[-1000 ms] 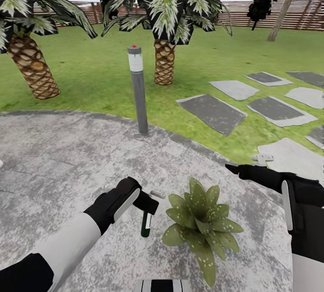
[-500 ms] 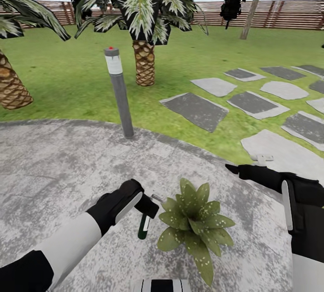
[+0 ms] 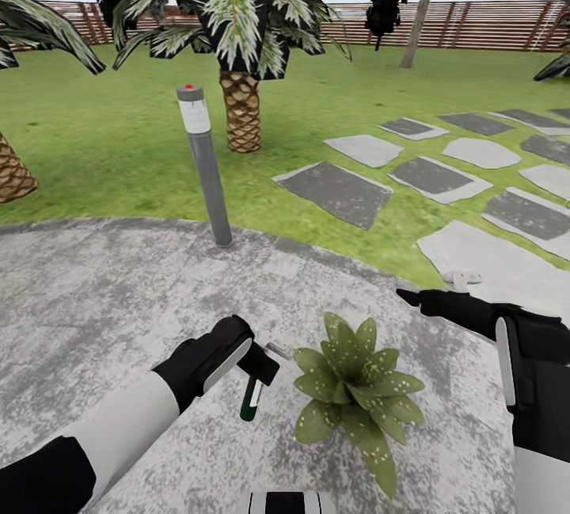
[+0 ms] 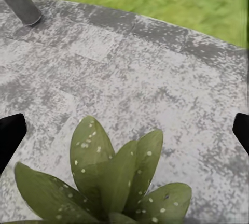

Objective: Pick up the pesticide atomizer in the garden and spray insectifuge to fully cover both potted plants in the garden.

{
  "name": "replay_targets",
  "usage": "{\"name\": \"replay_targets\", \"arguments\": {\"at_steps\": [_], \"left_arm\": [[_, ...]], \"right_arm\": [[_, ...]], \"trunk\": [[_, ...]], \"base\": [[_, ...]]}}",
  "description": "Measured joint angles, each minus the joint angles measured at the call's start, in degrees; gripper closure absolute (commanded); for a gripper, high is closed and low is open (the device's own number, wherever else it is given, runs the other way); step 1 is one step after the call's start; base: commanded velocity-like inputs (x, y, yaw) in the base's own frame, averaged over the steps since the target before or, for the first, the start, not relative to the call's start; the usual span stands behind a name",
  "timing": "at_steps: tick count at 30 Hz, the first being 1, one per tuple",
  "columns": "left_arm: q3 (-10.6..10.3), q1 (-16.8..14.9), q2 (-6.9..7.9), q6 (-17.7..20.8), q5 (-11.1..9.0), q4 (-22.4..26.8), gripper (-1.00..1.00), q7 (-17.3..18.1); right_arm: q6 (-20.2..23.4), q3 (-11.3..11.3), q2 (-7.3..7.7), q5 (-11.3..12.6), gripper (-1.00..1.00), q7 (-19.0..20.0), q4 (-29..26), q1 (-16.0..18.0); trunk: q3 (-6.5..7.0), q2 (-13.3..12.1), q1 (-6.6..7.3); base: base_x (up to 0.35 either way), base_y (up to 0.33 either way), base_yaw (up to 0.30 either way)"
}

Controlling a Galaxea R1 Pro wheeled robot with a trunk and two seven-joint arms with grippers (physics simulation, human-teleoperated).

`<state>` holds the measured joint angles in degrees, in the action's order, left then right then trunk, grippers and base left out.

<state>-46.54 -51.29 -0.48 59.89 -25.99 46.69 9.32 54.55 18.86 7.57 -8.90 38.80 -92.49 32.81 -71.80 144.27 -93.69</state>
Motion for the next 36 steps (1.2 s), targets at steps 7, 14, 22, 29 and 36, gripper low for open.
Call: {"name": "replay_targets", "arguments": {"at_steps": [7,14,22,29,36], "left_arm": [[-4.31,-2.53,-1.08,0.01,-0.08,-6.03,1.0,0.09],[-7.24,-2.36,-1.74,0.0,0.03,-5.85,1.0,0.04],[-7.83,-1.85,-1.57,0.0,0.22,-5.67,1.0,-0.08],[-7.79,-1.83,-1.46,0.0,0.24,-5.66,1.0,-0.24],[-7.46,-1.83,-1.46,0.0,0.19,-5.67,1.0,-0.25]], "right_arm": [[0.01,0.06,0.14,0.0,-1.0,0.0,0.0,0.47],[0.04,0.2,0.16,0.01,-1.0,-0.01,-0.01,0.62],[0.05,0.41,0.15,0.01,-1.0,-0.01,-0.01,0.63],[0.04,0.42,0.09,0.0,-1.0,-0.01,-0.01,0.64],[0.04,0.42,0.11,0.02,-1.0,-0.01,-0.01,0.63]], "trunk": [[0.0,0.0,0.02],[0.0,0.0,-0.01],[0.0,0.0,-0.02],[0.0,0.0,-0.01],[0.0,0.0,-0.01]], "base": [[0.235,0.216,-0.275],[0.124,0.029,-0.276],[-0.018,-0.019,-0.095],[-0.046,-0.039,-0.001],[-0.002,-0.002,-0.1]]}}
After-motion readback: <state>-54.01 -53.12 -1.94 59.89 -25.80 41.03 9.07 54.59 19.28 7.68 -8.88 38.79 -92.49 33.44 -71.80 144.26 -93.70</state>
